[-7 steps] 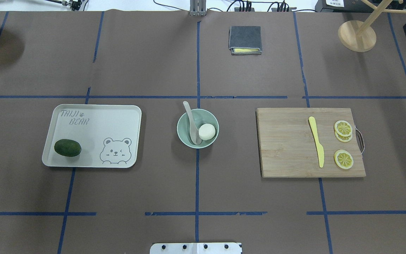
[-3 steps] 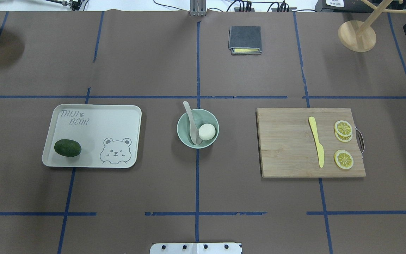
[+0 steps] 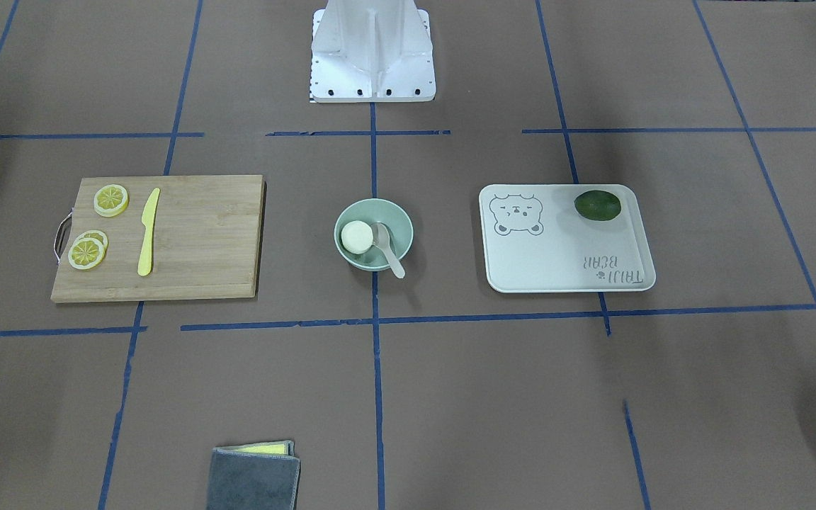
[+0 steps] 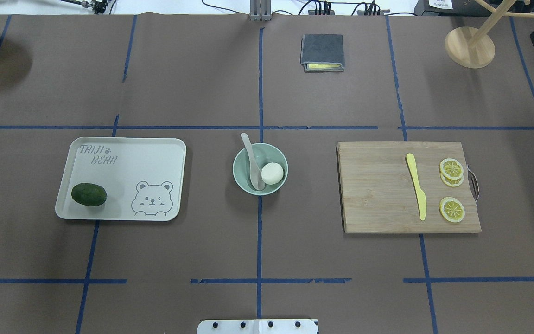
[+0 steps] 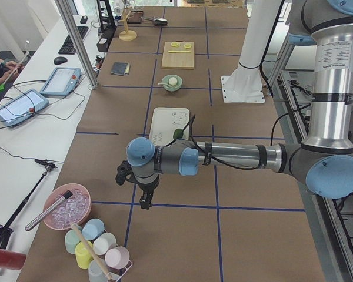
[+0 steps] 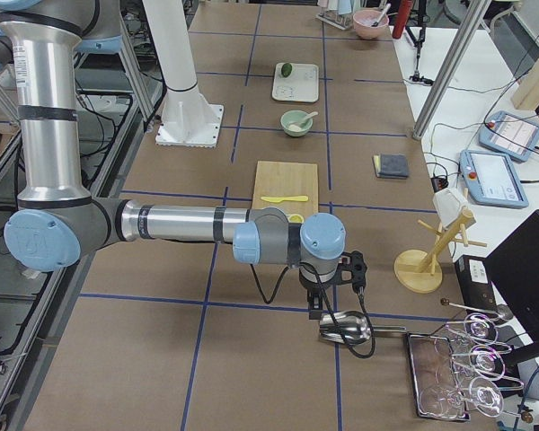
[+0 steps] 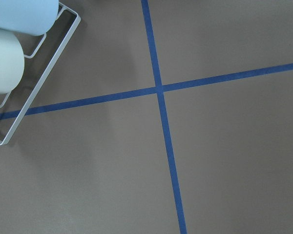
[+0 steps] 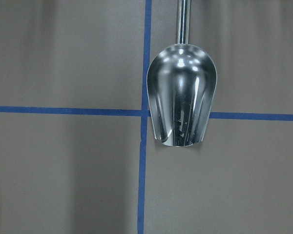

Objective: Put spoon and bun in bowl

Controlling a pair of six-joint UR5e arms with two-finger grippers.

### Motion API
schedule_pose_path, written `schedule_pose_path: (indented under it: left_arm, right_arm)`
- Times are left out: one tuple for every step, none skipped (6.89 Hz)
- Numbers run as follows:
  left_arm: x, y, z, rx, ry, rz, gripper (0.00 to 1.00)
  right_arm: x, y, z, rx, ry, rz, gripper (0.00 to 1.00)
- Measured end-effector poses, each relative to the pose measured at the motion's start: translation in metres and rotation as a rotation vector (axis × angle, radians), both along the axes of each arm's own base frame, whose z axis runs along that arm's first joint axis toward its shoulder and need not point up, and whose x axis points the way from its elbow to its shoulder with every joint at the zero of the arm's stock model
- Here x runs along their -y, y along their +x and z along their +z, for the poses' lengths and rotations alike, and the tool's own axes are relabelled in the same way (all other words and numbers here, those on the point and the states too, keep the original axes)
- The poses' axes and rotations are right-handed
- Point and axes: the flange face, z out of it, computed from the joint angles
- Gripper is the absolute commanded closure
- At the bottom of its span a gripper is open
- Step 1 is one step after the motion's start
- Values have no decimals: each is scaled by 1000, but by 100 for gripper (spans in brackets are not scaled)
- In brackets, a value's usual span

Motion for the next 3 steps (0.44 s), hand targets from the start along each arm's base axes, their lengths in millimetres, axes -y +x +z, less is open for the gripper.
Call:
schedule_pose_path:
  left_arm:
    - [0,0,0,0,-1,0,0]
    - [0,0,0,-1,-4,-1,0]
    - [-1,0,0,-3,-7,-3,0]
  right_arm:
    - [1,0,-3,8,-5,11,0]
    - [2,-1,-7,21,-7,18,0]
    - [2,-2,-9,34,-7,20,0]
